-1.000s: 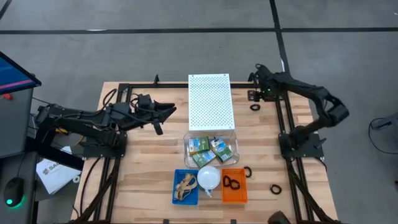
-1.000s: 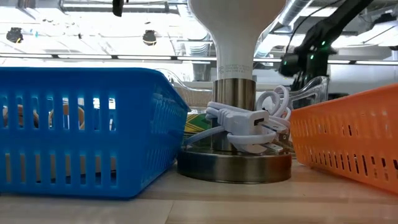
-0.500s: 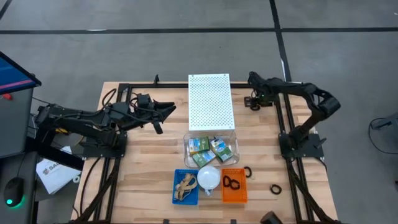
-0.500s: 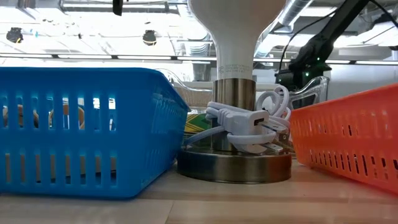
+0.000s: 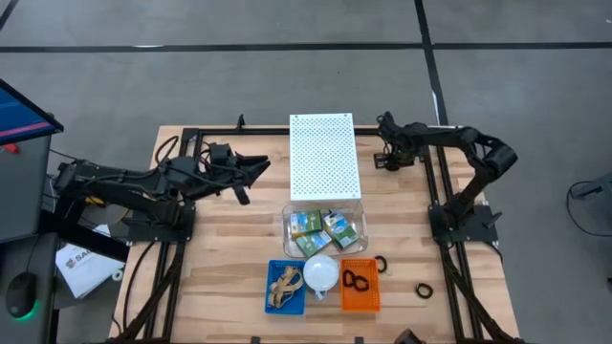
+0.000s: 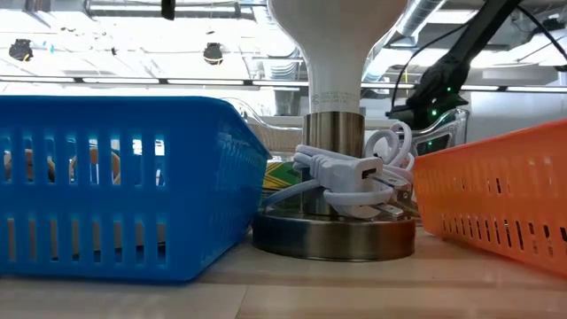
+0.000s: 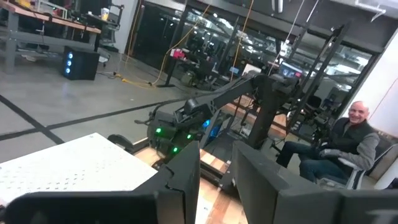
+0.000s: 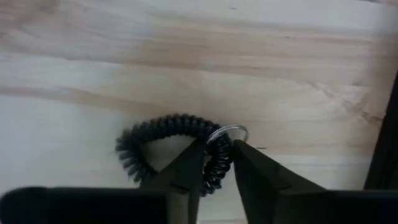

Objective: Pick & Place Office Desk Supplies
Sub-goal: Put the black spring keychain into the orange bin

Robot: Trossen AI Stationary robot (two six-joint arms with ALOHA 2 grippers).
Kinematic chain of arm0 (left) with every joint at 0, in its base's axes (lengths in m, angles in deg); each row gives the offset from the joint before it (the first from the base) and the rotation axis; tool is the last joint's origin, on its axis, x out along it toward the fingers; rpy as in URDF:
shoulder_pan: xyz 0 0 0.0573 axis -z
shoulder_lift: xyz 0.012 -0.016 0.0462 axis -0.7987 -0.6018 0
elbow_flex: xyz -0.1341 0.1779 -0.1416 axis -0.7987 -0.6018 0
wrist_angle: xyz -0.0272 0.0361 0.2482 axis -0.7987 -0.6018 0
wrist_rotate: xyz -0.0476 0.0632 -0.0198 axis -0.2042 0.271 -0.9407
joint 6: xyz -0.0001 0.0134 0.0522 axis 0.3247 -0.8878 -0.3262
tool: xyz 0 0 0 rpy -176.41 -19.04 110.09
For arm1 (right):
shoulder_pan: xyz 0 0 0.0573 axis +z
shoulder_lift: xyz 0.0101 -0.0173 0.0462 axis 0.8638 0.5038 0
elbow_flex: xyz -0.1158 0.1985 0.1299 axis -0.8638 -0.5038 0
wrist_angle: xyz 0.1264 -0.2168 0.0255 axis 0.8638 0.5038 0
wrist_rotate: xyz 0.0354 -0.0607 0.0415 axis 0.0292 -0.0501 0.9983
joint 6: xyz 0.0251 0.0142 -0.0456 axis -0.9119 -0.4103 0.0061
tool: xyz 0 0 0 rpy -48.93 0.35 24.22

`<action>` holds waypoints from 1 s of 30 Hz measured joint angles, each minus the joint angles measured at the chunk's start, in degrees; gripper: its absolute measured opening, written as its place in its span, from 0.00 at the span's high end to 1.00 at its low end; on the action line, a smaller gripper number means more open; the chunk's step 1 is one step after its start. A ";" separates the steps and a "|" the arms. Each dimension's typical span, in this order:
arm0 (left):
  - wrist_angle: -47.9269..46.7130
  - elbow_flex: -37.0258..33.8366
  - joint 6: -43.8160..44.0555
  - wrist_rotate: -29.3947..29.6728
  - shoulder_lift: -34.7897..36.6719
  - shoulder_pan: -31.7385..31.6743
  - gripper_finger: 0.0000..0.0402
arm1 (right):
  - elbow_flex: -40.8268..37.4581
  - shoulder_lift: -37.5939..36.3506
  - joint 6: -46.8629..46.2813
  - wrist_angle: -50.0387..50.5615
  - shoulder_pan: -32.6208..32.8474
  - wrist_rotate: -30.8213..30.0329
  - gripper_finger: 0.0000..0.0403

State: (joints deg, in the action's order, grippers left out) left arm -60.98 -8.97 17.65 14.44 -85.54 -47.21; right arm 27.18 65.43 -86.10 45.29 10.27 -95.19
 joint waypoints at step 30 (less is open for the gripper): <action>0.30 0.00 -0.27 -0.49 0.02 2.61 0.78 | -0.40 -41.56 -44.82 14.94 53.00 -9.89 1.00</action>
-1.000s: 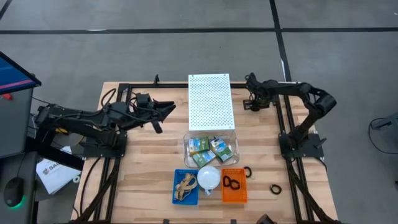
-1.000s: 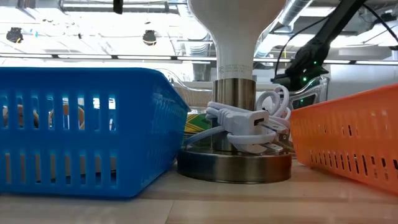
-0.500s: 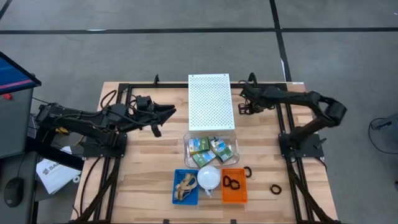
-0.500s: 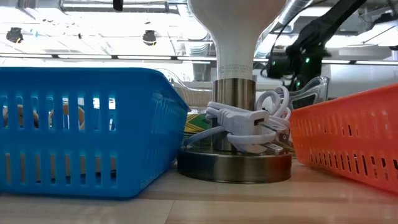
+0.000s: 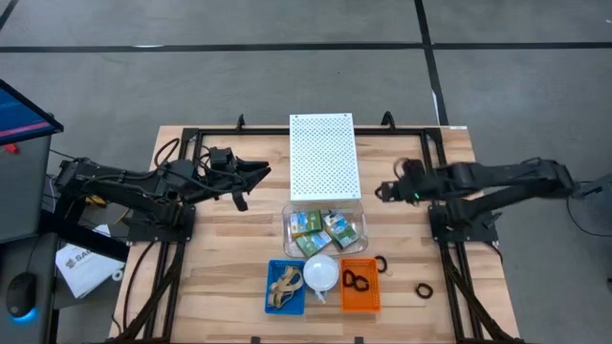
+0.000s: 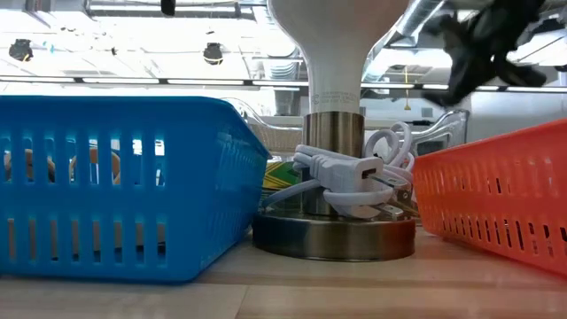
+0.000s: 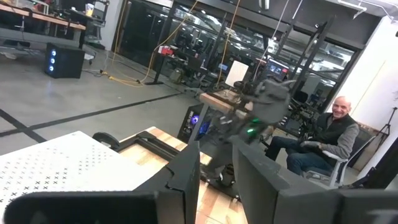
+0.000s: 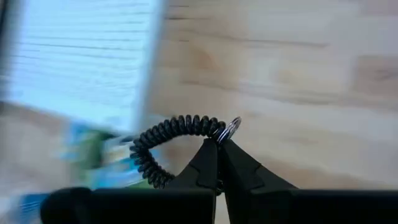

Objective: Pick & Place Office Desk Supplies
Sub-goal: Put the black spring keychain into the orange bin

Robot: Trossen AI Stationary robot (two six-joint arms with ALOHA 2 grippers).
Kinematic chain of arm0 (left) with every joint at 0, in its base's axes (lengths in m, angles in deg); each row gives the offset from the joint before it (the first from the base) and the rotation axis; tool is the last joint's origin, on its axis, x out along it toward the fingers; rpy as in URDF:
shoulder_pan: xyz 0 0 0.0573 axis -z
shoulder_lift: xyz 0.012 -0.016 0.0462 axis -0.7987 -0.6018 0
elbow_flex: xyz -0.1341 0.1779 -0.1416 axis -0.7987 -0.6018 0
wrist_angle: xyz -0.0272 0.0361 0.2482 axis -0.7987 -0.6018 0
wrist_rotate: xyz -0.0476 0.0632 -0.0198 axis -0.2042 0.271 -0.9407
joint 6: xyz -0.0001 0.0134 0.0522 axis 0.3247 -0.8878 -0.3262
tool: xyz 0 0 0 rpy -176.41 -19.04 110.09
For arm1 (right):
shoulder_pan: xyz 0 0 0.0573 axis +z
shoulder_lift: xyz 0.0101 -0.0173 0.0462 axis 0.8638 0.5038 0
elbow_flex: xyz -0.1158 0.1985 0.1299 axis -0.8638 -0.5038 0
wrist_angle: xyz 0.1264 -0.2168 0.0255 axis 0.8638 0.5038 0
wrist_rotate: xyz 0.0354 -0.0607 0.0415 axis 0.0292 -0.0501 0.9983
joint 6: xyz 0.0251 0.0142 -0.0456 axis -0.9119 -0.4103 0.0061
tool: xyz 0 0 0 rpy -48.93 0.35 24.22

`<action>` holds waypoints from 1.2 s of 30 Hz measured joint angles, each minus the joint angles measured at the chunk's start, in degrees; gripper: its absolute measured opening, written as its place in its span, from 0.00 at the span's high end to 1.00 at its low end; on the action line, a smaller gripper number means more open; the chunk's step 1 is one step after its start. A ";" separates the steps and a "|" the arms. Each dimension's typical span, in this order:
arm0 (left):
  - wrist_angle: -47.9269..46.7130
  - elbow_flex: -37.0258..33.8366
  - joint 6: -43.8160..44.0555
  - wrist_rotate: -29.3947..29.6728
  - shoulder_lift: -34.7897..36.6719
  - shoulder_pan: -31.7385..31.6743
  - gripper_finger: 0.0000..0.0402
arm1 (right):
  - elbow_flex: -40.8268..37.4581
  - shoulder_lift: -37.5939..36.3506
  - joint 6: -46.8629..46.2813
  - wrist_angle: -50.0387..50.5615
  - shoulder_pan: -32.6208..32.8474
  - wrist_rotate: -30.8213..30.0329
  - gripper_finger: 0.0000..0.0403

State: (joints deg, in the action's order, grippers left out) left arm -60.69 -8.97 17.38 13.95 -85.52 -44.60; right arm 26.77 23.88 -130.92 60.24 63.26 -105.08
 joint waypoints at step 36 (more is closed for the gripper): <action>-0.02 0.00 -0.16 -4.83 0.00 -0.17 0.78 | 24.66 42.44 -41.78 0.55 39.23 2.35 1.00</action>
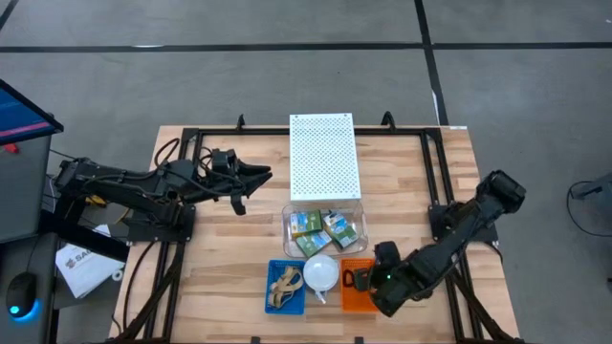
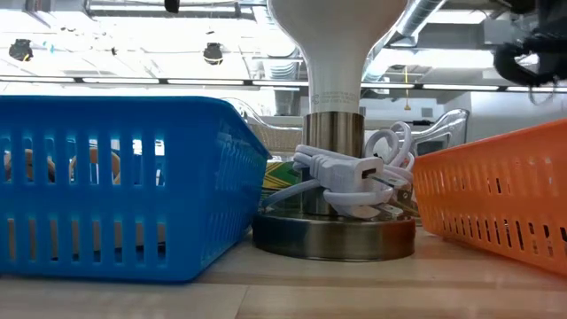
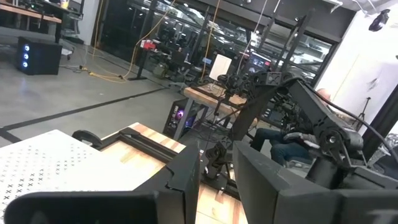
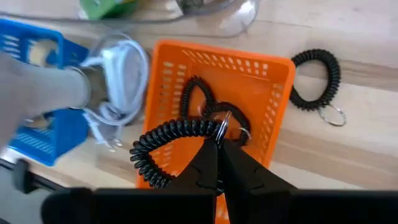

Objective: Pick & Place Office Desk Supplies
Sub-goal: Put the black spring keychain into the orange bin

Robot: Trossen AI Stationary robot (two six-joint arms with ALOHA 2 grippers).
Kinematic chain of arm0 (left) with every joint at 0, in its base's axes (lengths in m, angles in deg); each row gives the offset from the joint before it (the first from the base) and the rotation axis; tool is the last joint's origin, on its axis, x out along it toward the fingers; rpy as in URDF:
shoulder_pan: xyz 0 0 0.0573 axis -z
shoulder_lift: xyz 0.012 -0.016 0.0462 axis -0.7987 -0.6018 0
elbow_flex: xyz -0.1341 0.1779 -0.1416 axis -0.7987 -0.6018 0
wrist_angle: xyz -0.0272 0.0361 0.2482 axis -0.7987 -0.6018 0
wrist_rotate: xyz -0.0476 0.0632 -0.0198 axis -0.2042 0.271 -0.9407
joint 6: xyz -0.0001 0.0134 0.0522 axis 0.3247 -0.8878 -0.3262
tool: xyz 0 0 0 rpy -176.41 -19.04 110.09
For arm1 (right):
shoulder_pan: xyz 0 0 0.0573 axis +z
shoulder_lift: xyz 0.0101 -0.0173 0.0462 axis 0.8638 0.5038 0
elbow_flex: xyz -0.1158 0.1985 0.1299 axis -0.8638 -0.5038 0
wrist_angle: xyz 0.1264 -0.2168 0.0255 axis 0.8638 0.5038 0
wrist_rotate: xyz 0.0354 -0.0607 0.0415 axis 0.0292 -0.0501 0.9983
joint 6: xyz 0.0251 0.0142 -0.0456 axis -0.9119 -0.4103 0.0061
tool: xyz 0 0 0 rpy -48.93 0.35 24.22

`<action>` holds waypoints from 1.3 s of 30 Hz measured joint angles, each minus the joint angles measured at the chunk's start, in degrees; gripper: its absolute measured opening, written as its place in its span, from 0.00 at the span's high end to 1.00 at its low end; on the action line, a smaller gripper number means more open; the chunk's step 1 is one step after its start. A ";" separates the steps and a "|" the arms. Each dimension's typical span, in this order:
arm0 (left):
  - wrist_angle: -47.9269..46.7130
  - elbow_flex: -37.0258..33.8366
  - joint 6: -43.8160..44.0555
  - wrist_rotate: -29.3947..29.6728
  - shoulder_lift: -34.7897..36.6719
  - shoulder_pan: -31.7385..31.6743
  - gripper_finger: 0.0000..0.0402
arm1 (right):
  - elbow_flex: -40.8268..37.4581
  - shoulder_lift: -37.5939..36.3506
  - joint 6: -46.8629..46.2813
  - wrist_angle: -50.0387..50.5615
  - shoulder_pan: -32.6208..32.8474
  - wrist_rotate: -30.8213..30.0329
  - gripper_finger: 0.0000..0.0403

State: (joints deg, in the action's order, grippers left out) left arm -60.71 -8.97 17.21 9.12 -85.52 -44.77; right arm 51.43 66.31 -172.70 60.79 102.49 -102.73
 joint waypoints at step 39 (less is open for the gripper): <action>0.01 0.02 0.02 -1.55 0.02 0.11 0.78 | -16.04 -8.21 -4.47 -1.49 -1.24 5.90 0.67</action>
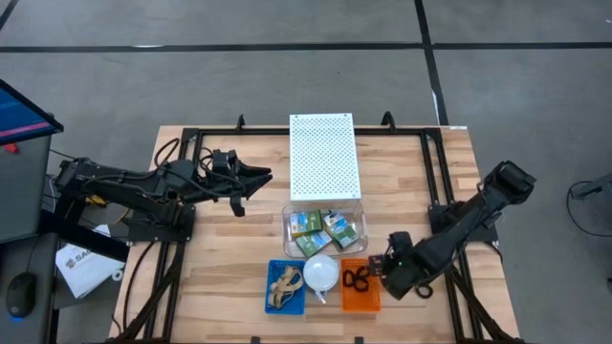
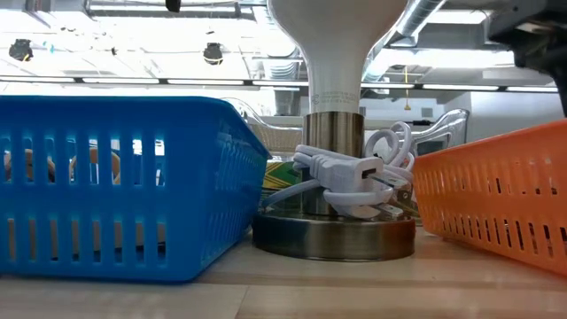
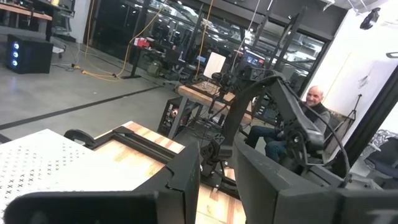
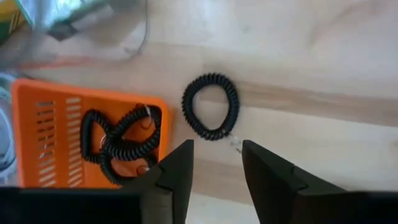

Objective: Pick & Place Office Desk Supplies
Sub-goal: Put the black spring keychain into the orange bin

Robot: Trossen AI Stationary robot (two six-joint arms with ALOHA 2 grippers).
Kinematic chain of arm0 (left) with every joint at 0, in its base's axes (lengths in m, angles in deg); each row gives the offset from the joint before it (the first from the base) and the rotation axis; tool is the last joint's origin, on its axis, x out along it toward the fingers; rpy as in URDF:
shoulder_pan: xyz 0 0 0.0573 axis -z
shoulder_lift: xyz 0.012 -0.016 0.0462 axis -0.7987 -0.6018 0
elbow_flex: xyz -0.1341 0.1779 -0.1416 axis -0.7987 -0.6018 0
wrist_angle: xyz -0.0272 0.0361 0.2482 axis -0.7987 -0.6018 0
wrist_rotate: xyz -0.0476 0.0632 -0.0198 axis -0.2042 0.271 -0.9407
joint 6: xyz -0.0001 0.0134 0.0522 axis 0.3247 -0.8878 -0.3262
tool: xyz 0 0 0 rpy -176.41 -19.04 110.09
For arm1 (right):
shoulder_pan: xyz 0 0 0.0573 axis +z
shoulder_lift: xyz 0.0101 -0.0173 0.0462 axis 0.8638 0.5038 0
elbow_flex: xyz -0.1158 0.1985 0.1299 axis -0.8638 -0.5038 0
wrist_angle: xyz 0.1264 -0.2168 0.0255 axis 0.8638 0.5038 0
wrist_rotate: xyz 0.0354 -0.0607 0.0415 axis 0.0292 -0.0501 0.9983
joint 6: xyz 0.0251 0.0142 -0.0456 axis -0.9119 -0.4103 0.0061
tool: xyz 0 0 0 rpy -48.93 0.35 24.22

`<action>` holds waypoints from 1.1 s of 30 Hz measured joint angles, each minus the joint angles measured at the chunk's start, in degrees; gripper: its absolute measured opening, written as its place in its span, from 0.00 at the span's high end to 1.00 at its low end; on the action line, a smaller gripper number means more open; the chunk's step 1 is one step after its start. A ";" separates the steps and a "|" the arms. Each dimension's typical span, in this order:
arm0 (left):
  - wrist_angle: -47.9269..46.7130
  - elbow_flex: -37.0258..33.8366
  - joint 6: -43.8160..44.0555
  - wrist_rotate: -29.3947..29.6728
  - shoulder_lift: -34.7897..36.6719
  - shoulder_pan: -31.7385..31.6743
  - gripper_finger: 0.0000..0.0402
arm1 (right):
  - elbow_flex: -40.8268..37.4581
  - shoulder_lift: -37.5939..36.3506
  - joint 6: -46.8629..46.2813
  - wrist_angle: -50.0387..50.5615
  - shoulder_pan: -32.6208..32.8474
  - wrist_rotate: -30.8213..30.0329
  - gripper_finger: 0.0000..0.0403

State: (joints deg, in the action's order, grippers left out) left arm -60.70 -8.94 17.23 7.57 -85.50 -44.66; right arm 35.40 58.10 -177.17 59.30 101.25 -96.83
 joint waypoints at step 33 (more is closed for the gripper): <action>0.15 0.00 1.07 -0.02 0.00 0.00 0.78 | -18.82 -2.10 -0.15 -25.34 3.86 2.08 0.70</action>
State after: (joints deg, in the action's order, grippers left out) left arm -60.55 -8.94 18.30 7.55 -85.50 -44.66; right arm 16.57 56.01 -177.33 33.96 105.11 -94.74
